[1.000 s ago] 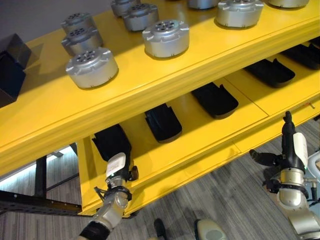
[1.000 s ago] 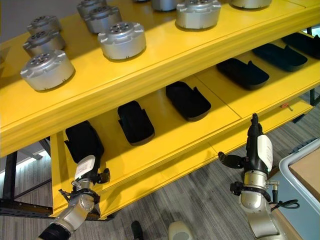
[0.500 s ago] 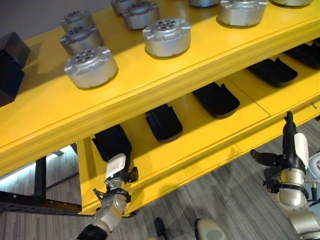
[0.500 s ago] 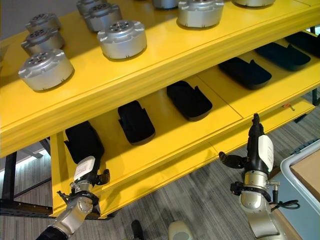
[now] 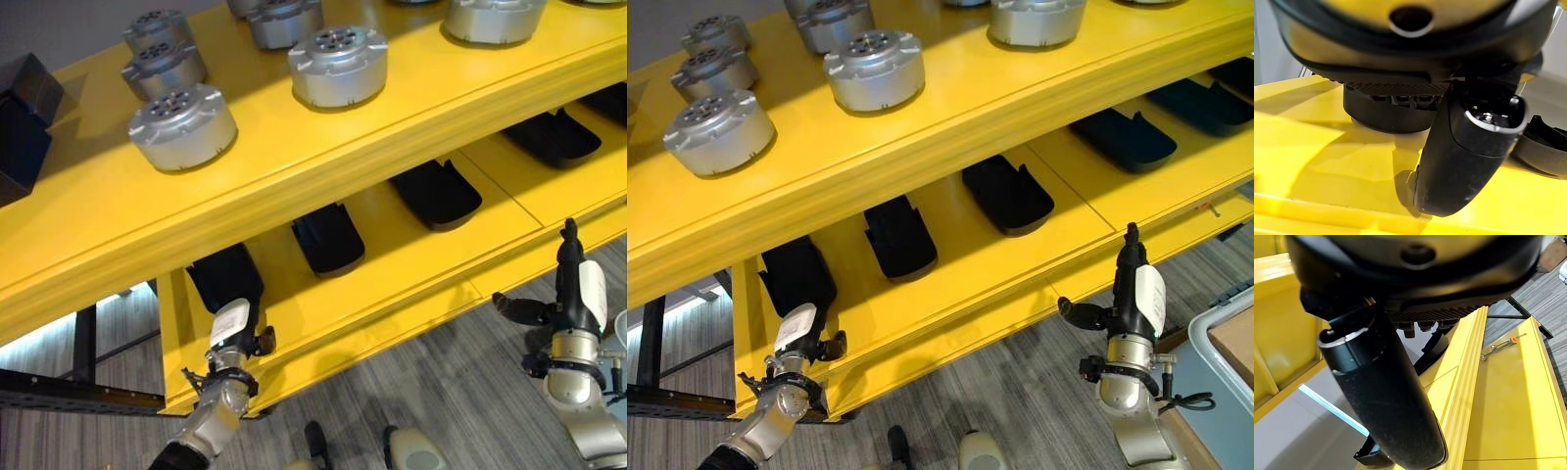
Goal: Move parts from the plastic box to the shelf.
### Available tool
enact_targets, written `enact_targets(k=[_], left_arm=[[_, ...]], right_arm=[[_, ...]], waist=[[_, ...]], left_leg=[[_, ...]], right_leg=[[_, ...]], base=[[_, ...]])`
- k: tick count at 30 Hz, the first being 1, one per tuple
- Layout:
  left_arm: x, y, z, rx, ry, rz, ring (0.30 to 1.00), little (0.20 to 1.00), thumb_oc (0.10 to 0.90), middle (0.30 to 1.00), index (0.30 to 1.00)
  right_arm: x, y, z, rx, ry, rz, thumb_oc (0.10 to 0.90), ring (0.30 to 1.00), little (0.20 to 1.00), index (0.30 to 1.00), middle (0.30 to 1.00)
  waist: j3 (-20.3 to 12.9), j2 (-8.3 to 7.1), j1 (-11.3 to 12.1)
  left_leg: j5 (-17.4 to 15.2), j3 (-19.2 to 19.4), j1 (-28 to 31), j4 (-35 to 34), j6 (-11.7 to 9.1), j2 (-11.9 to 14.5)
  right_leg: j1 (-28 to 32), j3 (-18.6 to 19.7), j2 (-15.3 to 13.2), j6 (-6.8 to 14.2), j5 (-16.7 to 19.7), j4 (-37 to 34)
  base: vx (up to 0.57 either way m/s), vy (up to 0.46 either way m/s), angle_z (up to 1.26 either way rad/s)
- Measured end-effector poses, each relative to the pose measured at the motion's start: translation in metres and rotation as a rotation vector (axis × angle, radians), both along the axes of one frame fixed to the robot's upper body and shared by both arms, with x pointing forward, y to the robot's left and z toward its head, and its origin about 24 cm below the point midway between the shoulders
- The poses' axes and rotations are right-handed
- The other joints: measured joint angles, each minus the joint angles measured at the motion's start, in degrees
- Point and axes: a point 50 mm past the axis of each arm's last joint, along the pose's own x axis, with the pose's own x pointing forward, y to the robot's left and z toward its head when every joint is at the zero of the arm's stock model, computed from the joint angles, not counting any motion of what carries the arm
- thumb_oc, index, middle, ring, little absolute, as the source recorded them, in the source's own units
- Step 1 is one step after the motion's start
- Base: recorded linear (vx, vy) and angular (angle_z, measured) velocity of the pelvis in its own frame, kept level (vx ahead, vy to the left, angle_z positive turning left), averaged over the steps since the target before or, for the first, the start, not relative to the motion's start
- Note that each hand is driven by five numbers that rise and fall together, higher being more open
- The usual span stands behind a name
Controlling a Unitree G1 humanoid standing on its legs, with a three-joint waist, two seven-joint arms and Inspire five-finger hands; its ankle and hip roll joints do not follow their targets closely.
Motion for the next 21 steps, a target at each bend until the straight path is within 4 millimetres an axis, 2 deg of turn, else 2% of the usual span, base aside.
enact_targets(k=[21], left_arm=[[-0.0057, -0.0008, 0.0043, -0.040, 0.008, -0.007, 1.000, 1.000, 0.900, 1.000, 1.000]], right_arm=[[-0.0063, -0.0063, -0.0011, 0.019, -0.003, -0.046, 0.900, 1.000, 1.000, 1.000, 1.000]], waist=[[0.3, -0.10, 0.1]], left_leg=[[0.0, -1.4, 0.0, 0.0, 0.0, -0.3]], right_leg=[[1.1, -0.8, -0.4, 0.0, 0.0, -1.5]], base=[[0.00, 0.000, 0.02]])
